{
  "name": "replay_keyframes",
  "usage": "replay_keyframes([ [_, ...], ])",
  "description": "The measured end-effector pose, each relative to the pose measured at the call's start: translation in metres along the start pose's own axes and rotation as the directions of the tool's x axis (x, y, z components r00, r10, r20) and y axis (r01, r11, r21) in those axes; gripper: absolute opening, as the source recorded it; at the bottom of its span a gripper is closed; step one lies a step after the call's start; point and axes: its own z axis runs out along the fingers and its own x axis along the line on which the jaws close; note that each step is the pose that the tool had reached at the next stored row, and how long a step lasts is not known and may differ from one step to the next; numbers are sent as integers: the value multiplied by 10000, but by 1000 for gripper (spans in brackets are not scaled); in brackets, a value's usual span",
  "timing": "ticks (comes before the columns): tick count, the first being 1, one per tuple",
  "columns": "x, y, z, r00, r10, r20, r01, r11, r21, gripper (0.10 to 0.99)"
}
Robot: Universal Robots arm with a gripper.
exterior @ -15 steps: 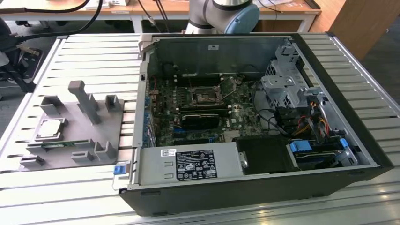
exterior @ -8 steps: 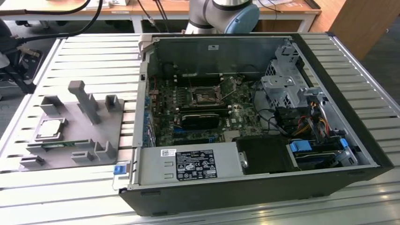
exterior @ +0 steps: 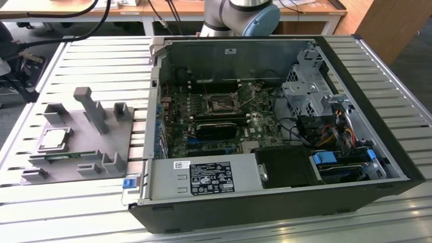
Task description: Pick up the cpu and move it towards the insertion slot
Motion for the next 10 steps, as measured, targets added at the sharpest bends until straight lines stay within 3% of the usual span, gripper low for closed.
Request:
replay_keyframes([
  [10,10,-2,46,10000,0,0,0,10000,0,106],
])
